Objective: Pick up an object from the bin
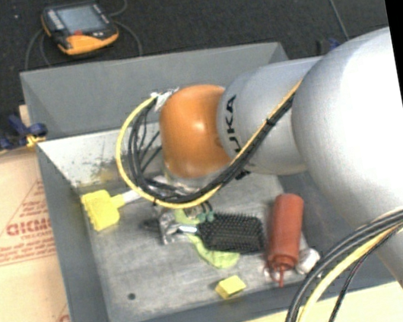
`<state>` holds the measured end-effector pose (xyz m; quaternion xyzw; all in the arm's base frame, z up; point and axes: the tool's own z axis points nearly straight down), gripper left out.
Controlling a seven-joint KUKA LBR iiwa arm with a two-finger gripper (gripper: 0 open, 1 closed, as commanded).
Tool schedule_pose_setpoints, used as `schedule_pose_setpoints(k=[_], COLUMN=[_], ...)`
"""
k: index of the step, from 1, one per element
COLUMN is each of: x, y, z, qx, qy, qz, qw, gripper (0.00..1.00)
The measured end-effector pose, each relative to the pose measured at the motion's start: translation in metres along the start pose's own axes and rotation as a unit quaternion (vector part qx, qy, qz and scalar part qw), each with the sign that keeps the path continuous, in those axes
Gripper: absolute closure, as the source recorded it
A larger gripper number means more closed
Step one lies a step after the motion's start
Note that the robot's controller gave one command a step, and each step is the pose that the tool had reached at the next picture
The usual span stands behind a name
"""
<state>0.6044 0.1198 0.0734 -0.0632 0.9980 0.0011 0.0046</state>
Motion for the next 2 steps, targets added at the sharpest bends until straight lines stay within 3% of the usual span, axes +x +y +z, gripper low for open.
schedule_pose_setpoints(k=[1,2], x=[0.000,0.005], y=[0.000,-0.021], z=[0.000,-0.139], qx=[0.000,0.001], qy=[0.0001,0.0029], qz=[0.001,-0.016], qw=[1.0000,0.9999], gripper=[1.00,1.00])
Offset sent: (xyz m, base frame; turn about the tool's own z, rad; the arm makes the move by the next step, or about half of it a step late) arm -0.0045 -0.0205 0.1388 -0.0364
